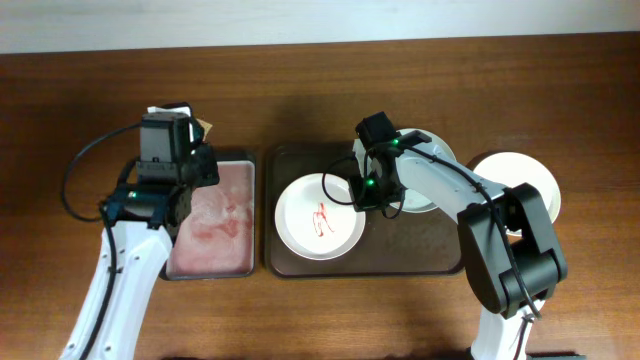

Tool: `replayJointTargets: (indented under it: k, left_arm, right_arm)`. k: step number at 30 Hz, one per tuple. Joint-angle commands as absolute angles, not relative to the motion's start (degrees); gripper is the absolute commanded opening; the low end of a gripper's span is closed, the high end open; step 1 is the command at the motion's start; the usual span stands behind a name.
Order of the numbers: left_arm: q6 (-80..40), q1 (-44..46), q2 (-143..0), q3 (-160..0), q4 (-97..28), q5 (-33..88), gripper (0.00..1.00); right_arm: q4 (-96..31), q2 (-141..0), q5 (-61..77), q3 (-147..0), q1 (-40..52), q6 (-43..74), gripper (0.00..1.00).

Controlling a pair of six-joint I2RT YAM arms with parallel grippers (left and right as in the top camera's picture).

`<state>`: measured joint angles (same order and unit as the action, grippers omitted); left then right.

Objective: Clean dirty plates on tray and stack at the side

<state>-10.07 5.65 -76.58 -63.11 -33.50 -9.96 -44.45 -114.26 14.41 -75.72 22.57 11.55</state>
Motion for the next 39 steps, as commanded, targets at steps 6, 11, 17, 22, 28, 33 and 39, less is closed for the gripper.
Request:
replayJointTargets:
  k: [6, 11, 17, 22, 28, 33, 39]
  left_arm:
    - [-9.72, 5.56, -73.47, -64.25, -32.99, -11.0, 0.0]
    - [-9.72, 5.58, -73.47, -64.25, -33.04, -10.98, 0.0]
    - [-9.74, 5.58, -73.47, -64.23, -33.08, -10.98, 0.0]
    - [-9.78, 5.58, -74.56, -62.78, -34.39, -10.92, 0.0]
    - [-15.09, 5.63, -83.35, -60.18, -39.68, -7.92, 0.0]
    - [-15.92, 5.63, -92.51, -58.04, -40.23, 1.65, 0.0]
    - [-17.12, 5.63, -96.75, -58.04, -40.23, 8.82, 0.0]
  right_arm:
    - [-44.07, -114.17, 13.21, -75.13, 22.85, 11.46, 0.04]
    - [-44.07, -114.17, 13.21, -75.13, 22.85, 11.46, 0.04]
    - [-44.07, -114.17, 13.23, -75.13, 22.85, 11.46, 0.04]
    - [-44.07, -114.17, 13.23, -75.13, 22.85, 11.46, 0.04]
    - [-44.12, -114.17, 13.23, -75.13, 22.85, 11.46, 0.04]
    - [-44.12, -114.17, 13.23, -75.13, 22.85, 11.46, 0.04]
    - [-44.42, -114.17, 13.26, -75.13, 22.85, 11.46, 0.04]
